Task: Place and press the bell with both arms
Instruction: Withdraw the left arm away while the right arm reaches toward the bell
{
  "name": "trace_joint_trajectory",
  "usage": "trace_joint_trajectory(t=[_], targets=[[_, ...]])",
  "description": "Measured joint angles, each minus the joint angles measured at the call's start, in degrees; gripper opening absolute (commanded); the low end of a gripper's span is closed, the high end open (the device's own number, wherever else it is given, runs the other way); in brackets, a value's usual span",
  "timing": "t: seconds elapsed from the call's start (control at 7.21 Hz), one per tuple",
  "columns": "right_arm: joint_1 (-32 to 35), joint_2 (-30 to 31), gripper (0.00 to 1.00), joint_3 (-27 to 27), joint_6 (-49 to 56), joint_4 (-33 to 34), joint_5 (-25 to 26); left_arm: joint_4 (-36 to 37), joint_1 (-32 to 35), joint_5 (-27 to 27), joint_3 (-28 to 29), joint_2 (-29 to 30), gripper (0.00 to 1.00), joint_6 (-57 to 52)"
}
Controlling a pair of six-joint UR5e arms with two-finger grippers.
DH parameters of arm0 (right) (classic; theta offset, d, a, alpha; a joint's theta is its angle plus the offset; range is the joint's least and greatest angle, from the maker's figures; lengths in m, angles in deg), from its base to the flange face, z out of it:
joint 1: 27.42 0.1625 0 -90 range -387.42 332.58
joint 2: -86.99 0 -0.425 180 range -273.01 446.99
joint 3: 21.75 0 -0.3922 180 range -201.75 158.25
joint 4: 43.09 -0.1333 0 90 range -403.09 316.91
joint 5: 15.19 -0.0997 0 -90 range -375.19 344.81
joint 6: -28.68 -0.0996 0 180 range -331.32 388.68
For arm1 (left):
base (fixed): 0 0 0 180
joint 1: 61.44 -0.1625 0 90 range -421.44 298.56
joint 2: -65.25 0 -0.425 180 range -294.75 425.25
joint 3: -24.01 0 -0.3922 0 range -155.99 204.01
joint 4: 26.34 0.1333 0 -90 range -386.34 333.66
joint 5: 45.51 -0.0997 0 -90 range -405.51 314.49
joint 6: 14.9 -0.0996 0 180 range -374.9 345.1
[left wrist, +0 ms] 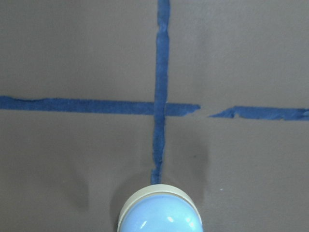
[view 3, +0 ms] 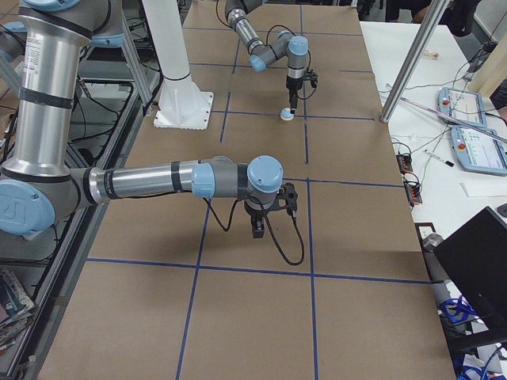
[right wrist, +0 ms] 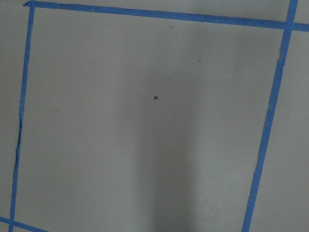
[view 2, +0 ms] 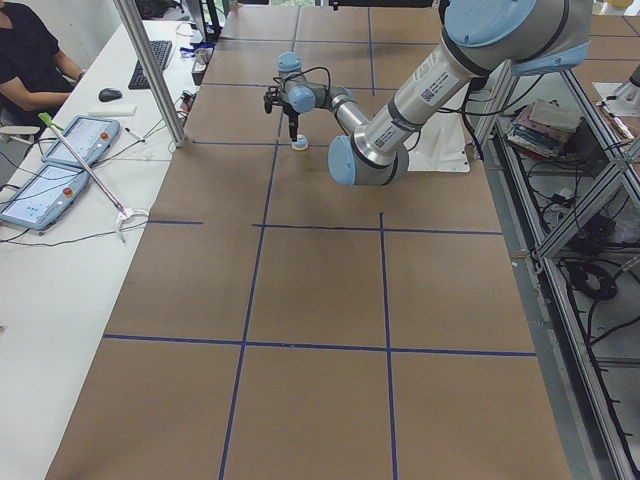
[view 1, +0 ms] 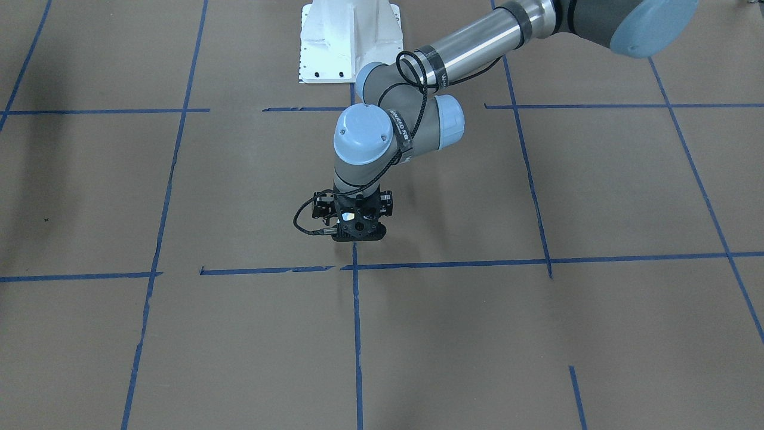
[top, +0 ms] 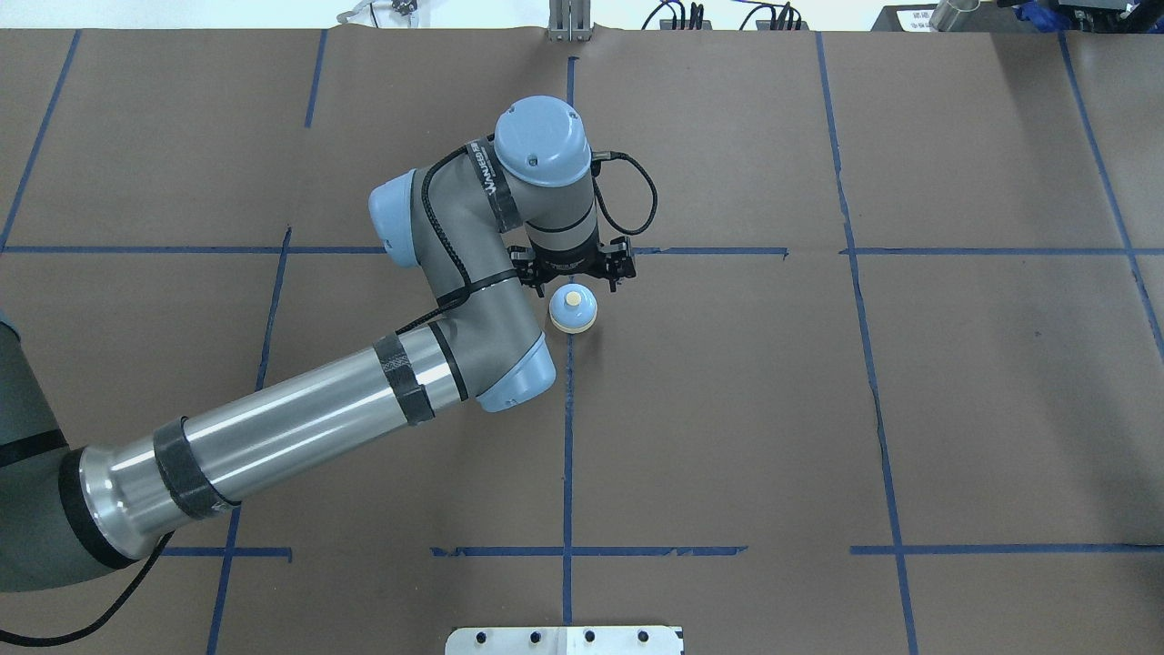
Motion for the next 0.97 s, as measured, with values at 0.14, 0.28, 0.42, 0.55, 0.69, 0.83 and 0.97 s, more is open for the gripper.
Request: trace_joint_trajectory(t=[0.14, 0.28, 0.42, 0.55, 0.69, 0.83, 0.97], targets=[[-0.1, -0.3, 1.0, 0.0, -0.4, -1.6, 0.3, 0.3, 1.8, 0.1, -2.5, -0.8, 1.0, 0.7], [-0.5, -0.7, 1.0, -0.1, -2.2, -4.8, 0.6, 0.4, 3.6, 0.3, -5.8, -3.1, 0.98, 1.2], [-1.8, -0.9, 1.0, -0.1, -7.5, -10.1, 0.8, 0.5, 5.1, 0.7, -9.8, -6.9, 0.98, 1.3], [-4.3, -1.4, 1.0, -0.1, -16.7, -17.2, 0.9, 0.3, 6.9, 1.9, -12.7, -10.5, 0.98, 1.0], [-7.7, -2.9, 1.0, -0.1, -28.6, -24.8, 1.6, 0.3, 9.2, 4.1, -15.1, -13.4, 0.98, -0.4], [-11.9, -6.0, 1.0, -0.1, -40.2, -29.9, 3.8, 0.4, 11.5, 6.4, -18.6, -17.2, 0.98, -3.3], [-17.4, -10.6, 0.99, 0.0, -50.9, -32.2, 7.8, 0.4, 14.1, 8.8, -23.4, -22.6, 0.98, -7.7]])
